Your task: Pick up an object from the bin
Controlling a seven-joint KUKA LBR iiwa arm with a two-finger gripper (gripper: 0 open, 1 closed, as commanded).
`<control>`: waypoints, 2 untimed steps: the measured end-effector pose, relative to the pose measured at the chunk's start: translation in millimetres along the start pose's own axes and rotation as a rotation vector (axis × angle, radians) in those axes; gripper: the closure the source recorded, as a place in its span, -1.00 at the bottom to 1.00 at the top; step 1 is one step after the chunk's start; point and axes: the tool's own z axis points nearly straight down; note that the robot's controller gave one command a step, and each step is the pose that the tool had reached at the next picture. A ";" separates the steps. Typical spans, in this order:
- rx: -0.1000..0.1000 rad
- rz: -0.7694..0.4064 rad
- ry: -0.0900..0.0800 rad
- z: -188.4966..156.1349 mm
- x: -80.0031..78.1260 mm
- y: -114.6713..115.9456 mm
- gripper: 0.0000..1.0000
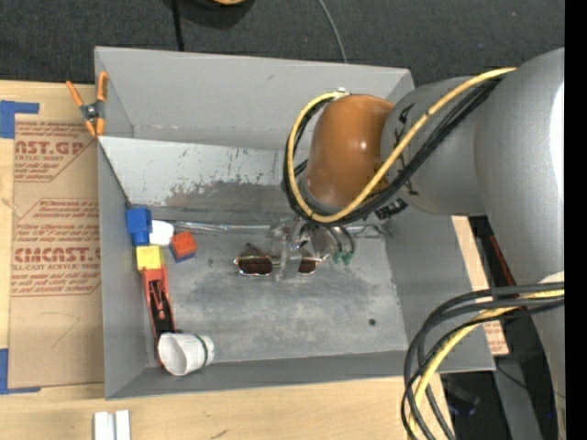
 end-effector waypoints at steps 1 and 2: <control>0.000 0.004 0.016 -32.8 6.7 3.0 1.00; 0.001 -0.018 0.005 -95.9 1.9 5.7 1.00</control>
Offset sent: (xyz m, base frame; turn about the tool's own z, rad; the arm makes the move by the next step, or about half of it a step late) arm -0.0021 0.0093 0.1749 -0.0541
